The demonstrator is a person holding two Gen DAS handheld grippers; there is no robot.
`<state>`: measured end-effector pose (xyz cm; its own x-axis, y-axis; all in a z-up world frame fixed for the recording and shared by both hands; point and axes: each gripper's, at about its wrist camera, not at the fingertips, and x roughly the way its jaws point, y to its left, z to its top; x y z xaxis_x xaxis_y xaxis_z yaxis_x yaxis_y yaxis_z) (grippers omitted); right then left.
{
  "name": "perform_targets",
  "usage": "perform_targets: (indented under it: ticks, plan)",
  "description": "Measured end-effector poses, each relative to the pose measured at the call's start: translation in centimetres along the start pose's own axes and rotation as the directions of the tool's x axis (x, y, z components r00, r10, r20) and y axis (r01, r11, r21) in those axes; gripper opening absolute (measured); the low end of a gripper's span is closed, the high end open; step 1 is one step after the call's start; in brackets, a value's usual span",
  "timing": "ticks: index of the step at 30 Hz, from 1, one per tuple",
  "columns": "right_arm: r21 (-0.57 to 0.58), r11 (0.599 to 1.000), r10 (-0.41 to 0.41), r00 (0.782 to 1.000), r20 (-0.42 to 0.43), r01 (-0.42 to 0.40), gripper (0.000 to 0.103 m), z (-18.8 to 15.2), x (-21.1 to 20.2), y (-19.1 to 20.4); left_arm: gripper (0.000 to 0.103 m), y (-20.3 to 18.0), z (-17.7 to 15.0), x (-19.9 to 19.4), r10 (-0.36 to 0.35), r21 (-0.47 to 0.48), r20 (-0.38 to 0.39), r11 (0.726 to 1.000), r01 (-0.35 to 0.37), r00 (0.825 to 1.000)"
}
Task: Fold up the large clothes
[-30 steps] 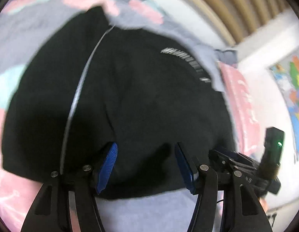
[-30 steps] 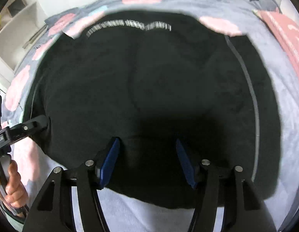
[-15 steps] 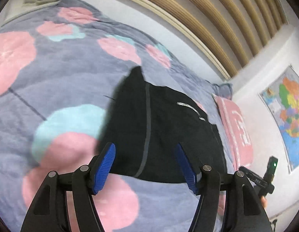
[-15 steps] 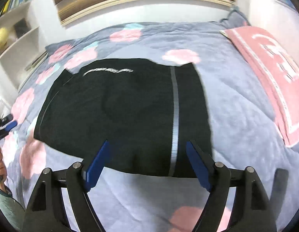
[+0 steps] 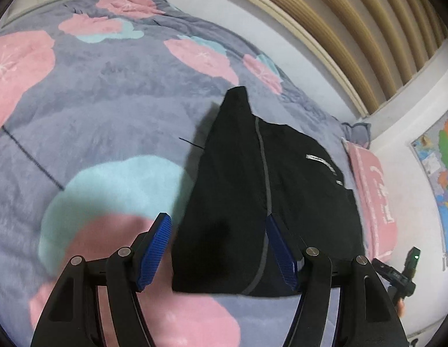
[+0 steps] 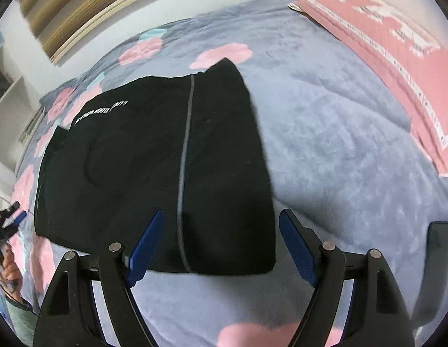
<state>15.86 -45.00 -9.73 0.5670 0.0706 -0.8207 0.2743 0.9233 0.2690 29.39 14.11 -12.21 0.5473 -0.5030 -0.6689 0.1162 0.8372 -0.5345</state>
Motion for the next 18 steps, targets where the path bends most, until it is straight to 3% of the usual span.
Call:
perform_targets:
  ticks: [3,6,10,12,14,18]
  plan:
    - [0.029,0.999,0.023,1.000,-0.001,-0.023,0.083,0.9,1.2,-1.0,0.069,0.4,1.1,2.0,-0.003,-0.002,-0.008,1.000,0.003,1.000]
    - [0.069,0.995,0.070,0.997,-0.017,-0.069,0.084,1.8,2.9,-1.8,0.069,0.6,1.9,3.9,-0.052,-0.012,-0.018,0.999,0.052,0.998]
    - [0.115,0.987,0.119,0.992,-0.042,-0.114,0.084,3.1,5.5,-2.8,0.069,1.4,3.0,6.6,-0.086,-0.099,-0.059,0.992,0.080,0.995]
    - [0.135,0.983,0.136,0.989,-0.053,-0.128,0.089,3.6,6.8,-3.2,0.069,1.8,3.6,7.9,-0.118,-0.140,-0.073,0.984,0.107,0.990]
    - [0.154,0.978,0.156,0.985,-0.072,-0.144,0.099,4.0,8.1,-3.7,0.069,2.8,4.1,9.6,-0.191,-0.215,-0.097,0.962,0.166,0.977]
    - [0.186,0.957,0.245,0.963,-0.113,-0.222,0.100,4.5,10.5,-4.8,0.072,4.2,4.5,12.6,-0.290,-0.334,-0.149,0.914,0.228,0.945]
